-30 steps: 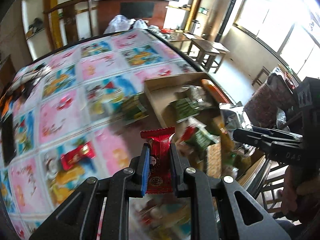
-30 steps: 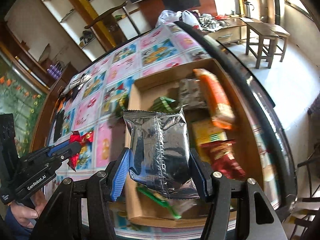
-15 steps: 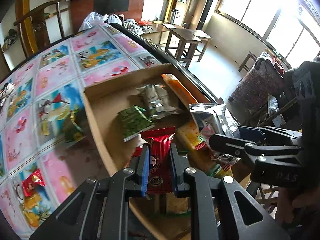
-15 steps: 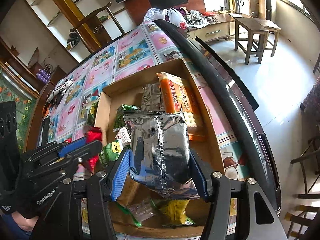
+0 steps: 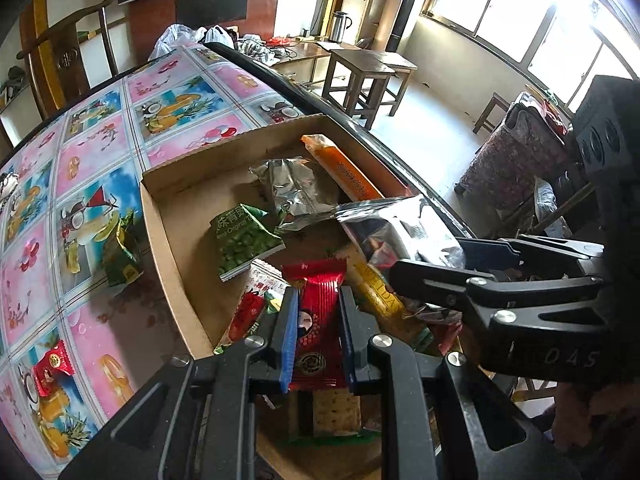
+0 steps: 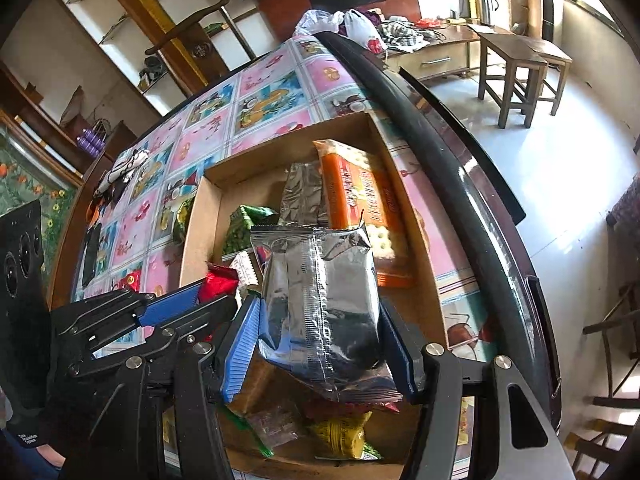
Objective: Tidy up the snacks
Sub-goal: 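Lower both packets into the box and open both grippers, then grasp the red printed packet with the left gripper while the right grasps the green garlic pea packet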
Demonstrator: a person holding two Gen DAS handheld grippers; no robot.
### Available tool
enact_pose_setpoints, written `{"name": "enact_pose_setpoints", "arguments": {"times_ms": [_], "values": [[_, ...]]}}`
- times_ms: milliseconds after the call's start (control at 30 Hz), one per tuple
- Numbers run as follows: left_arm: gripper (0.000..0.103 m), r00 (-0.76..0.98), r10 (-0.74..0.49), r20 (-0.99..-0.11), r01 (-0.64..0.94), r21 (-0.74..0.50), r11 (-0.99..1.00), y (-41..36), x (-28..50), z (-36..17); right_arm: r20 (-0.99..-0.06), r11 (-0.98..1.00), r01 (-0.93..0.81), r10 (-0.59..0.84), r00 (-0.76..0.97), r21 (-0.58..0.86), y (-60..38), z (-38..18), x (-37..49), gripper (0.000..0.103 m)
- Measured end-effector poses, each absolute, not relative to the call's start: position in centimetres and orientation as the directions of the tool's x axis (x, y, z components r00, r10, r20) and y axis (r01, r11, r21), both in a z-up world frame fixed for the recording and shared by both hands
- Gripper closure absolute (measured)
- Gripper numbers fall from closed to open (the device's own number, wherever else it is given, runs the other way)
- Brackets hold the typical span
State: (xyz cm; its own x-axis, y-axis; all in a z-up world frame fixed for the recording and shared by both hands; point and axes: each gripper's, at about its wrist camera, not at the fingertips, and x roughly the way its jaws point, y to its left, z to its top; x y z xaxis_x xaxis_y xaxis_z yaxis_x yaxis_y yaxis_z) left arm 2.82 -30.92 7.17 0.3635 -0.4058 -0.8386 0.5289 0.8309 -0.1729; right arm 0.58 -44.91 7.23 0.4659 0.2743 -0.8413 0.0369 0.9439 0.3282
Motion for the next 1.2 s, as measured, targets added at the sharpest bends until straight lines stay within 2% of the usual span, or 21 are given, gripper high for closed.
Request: {"name": "enact_pose_setpoints", "arguments": {"times_ms": [100, 200, 233, 533, 700, 1133, 1200], "values": [[0.083, 0.369, -0.403, -0.837, 0.536, -0.163, 0.829, -31.0, 2.6, 7.4, -0.839, 0.945, 0.037, 0.270, 0.472, 0.325, -44.8, 7.4, 0.6, 0.040], [0.071, 0.382, -0.401, -0.833, 0.540, -0.152, 0.828, -31.0, 2.3, 7.7, -0.835, 0.946, 0.040, 0.263, 0.483, 0.322, -44.9, 7.8, 0.4, 0.040], [0.070, 0.385, -0.404, -0.830, 0.541, -0.151, 0.827, -31.0, 2.2, 7.9, -0.834, 0.946, 0.045, 0.261, 0.487, 0.322, -44.9, 7.9, 0.4, 0.040], [0.068, 0.416, -0.406, -0.813, 0.560, -0.123, 0.819, -30.6, 1.1, 9.3, -0.817, 0.946, 0.065, 0.238, 0.526, 0.318, -45.1, 9.3, -0.5, 0.040], [0.063, 0.442, -0.404, -0.801, 0.549, -0.115, 0.828, -29.3, 0.6, 10.2, -0.812, 0.945, 0.059, 0.245, 0.530, 0.323, -44.2, 9.7, -0.9, 0.040], [0.059, 0.492, -0.356, -0.794, 0.422, -0.140, 0.896, -21.0, 0.4, 10.7, -0.802, 0.945, -0.030, 0.294, 0.520, 0.327, -38.9, 10.2, -1.0, 0.040], [0.056, 0.497, -0.343, -0.797, 0.394, -0.145, 0.907, -19.3, 0.4, 10.4, -0.803, 0.943, -0.051, 0.308, 0.511, 0.329, -37.9, 10.2, -0.9, 0.040]]}}
